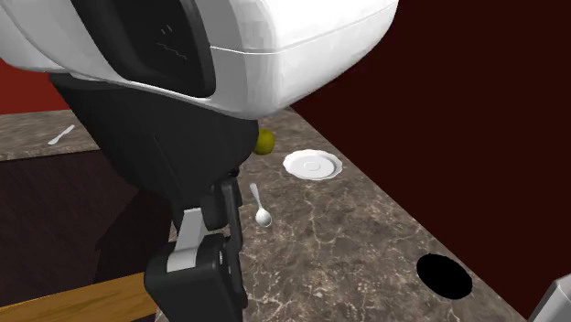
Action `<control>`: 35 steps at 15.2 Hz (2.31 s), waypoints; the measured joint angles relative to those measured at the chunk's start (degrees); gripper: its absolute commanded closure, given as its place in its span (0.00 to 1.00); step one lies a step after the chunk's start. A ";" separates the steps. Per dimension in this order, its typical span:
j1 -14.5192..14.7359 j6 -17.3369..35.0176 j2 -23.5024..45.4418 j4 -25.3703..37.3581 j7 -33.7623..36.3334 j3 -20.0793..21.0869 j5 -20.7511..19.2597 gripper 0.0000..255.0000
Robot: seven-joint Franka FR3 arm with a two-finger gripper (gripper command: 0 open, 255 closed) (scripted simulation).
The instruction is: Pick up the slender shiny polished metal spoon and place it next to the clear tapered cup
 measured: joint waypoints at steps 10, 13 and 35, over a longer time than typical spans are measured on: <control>3.68 8.02 10.04 -1.21 6.83 8.65 3.91 0.00; 4.85 10.60 15.11 0.10 9.47 11.73 4.88 0.00; 10.22 27.67 48.94 9.50 25.55 25.40 1.38 0.00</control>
